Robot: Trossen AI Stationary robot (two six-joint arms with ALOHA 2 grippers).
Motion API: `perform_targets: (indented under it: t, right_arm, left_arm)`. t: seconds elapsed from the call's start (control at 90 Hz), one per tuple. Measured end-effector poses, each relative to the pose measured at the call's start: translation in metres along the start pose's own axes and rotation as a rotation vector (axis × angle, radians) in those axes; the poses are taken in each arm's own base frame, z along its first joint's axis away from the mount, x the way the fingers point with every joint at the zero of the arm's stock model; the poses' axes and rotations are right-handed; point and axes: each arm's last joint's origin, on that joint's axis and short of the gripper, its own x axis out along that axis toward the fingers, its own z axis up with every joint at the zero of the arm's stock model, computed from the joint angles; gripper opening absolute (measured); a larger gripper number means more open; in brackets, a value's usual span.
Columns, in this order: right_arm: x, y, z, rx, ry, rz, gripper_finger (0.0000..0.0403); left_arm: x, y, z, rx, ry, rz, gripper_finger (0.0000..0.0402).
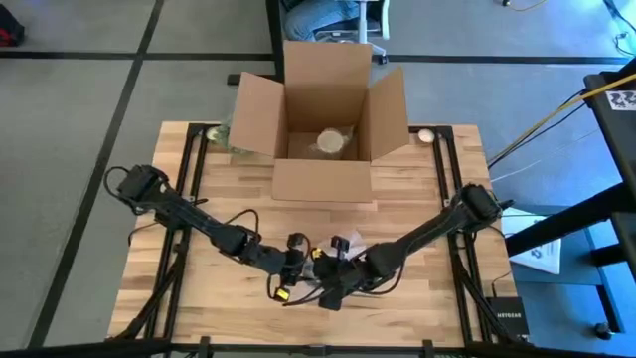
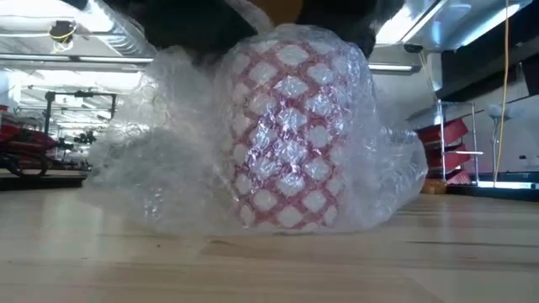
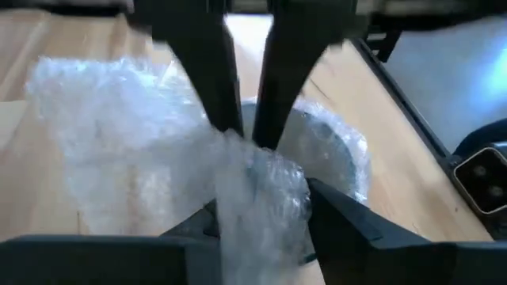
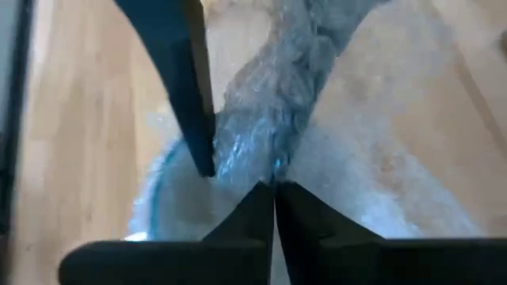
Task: Wrap mug
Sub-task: Wrap the red mug with bubble wrap
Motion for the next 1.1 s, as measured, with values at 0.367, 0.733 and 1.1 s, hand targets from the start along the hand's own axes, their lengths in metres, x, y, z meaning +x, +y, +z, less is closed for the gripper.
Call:
perform_targets:
  t: [0.367, 0.733, 1.1]
  right_arm:
    - [-0.038, -0.010, 0.012, -0.024, 0.112, -0.036, 0.0000]
    - [-0.072, -0.030, -0.052, -0.018, 0.303, -0.350, 0.0000]
    - [-0.042, -0.050, -0.102, 0.002, 0.323, -0.333, 0.0042]
  left_arm:
    - [-0.004, 0.001, 0.001, -0.005, 0.004, 0.001, 0.0104]
    - [-0.004, 0.003, 0.001, -0.002, 0.012, 0.007, 0.0104]
    - [-0.004, 0.003, 0.001, -0.008, 0.012, 0.008, 0.0104]
